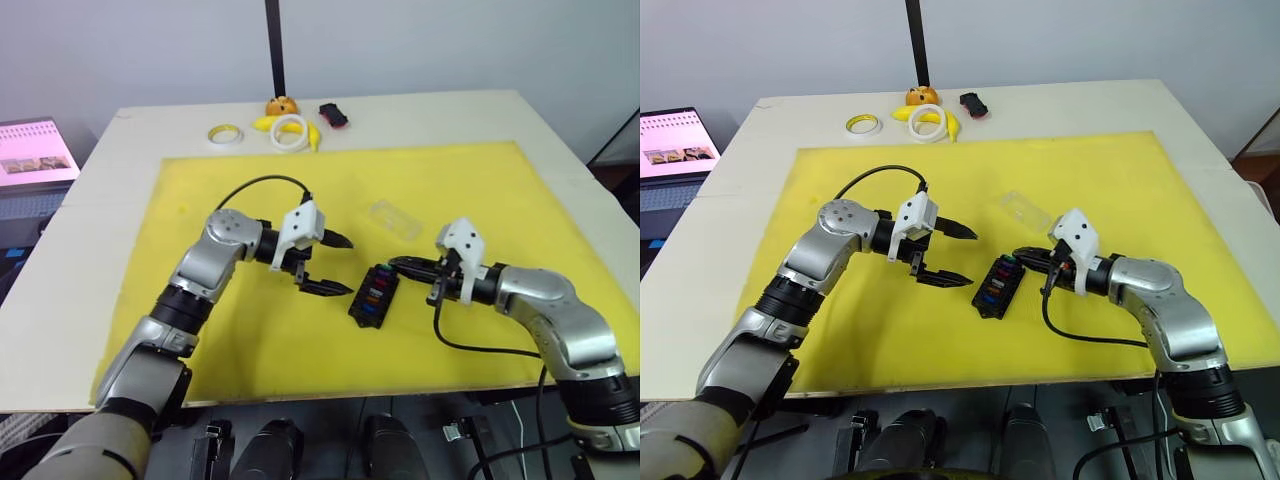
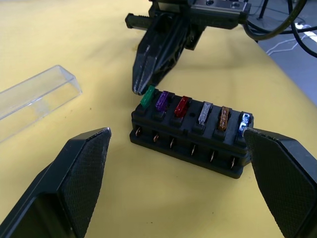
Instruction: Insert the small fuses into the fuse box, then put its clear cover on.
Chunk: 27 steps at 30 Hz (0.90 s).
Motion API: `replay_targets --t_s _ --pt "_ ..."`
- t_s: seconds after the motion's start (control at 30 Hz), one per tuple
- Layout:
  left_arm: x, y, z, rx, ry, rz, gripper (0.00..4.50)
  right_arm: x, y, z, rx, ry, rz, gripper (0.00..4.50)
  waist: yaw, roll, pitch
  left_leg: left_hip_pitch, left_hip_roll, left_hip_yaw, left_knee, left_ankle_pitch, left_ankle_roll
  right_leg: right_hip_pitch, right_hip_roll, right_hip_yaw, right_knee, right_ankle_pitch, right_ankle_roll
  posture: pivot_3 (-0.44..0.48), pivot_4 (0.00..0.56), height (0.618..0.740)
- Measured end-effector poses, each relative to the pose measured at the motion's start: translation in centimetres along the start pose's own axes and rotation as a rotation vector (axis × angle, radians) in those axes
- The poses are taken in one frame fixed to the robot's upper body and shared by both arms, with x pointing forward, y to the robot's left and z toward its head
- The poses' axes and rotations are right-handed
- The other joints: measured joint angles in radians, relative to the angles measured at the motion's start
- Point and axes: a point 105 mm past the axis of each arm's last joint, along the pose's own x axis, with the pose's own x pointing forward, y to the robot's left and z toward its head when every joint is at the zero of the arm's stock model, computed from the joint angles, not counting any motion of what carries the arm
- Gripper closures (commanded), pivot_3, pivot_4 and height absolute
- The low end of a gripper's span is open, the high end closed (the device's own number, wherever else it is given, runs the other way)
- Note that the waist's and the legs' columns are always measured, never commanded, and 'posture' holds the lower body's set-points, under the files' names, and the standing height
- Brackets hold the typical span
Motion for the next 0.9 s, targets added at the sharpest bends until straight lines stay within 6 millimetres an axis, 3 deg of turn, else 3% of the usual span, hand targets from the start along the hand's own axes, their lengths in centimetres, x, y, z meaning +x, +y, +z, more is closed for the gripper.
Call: replay_targets --t_s 0.33,0.5,0.9 --pt "0.0 0.0 0.0 0.000 -0.001 -0.001 0.00 -0.2 0.5 1.9 -0.010 -0.053 0.025 4.46 0.000 0.000 0.000 0.000 0.000 0.000 0.000 0.000 0.000 0.000 0.000 0.000 0.000 0.000 0.000 0.000 0.150 0.740" --pt "0.0 0.0 0.0 -0.001 -0.001 -0.001 0.00 0.4 1.3 0.8 0.010 -0.024 0.046 4.46 0.001 0.000 0.000 0.000 0.000 0.000 0.000 0.000 0.000 0.000 0.000 0.000 0.000 0.000 0.000 0.000 0.150 0.740" --pt "0.0 0.1 0.1 0.002 0.000 0.000 0.00 0.2 1.3 -0.3 0.006 0.024 0.023 4.46 0.001 0.000 0.000 0.000 0.000 0.000 0.000 0.000 0.000 0.000 0.000 0.000 0.000 0.000 0.000 0.000 0.150 0.740"
